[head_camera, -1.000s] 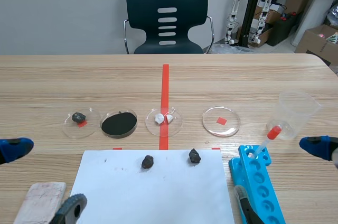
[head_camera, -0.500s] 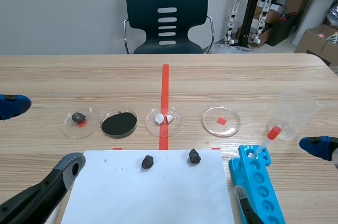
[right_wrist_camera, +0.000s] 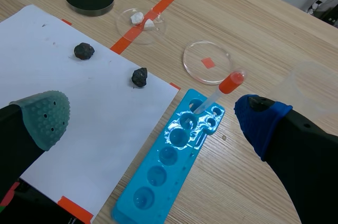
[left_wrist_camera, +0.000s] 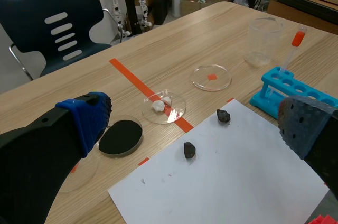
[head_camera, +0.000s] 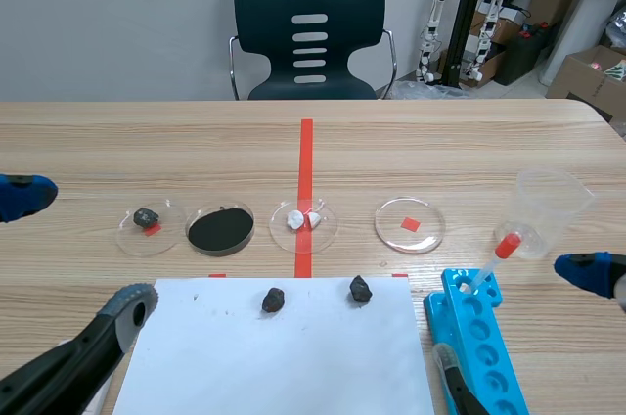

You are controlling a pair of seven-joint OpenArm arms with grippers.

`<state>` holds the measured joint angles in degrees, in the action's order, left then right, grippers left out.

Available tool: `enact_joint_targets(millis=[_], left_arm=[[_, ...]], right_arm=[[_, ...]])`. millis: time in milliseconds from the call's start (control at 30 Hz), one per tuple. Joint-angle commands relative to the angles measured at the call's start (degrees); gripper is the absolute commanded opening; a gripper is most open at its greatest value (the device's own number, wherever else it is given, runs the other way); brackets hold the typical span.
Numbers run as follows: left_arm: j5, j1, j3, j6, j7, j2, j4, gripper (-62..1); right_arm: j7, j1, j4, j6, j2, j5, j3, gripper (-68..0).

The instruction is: Return to the home posture

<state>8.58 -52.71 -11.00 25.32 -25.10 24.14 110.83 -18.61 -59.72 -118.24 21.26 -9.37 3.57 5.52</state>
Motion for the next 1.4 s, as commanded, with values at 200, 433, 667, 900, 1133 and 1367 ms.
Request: enact_joint_targets(millis=[200, 433, 667, 900, 1133, 1367], left_arm=[[0.5, -0.2, 0.4, -0.1, -0.8, 0.2, 1.0, 1.4], [0.5, 0.8, 0.8, -0.1, -0.8, 0.2, 1.0, 1.4], [0.5, 0.8, 0.8, -0.1, -0.8, 0.2, 1.0, 1.4], [0.5, 0.8, 0.8, -0.1, -0.8, 0.2, 1.0, 1.4], [0.5, 0.8, 0.8, -0.1, -0.8, 0.2, 0.9, 1.4], [0.5, 0.8, 0.8, -0.1, -0.8, 0.2, 0.9, 1.4]], right_arm=[[-0.9, -0.1, -0.1, -0.2, -0.5, -0.6, 0.2, 0.4], [-0.9, -0.1, -0.1, -0.2, -0.5, -0.6, 0.2, 0.4], [-0.9, -0.1, -0.1, -0.2, -0.5, -0.6, 0.2, 0.4], [-0.9, -0.1, -0.1, -0.2, -0.5, -0.6, 0.2, 0.4], [-0.9, -0.1, -0.1, -0.2, -0.5, -0.6, 0.2, 0.4], [-0.9, -0.1, -0.1, -0.2, -0.5, -0.6, 0.2, 0.4]])
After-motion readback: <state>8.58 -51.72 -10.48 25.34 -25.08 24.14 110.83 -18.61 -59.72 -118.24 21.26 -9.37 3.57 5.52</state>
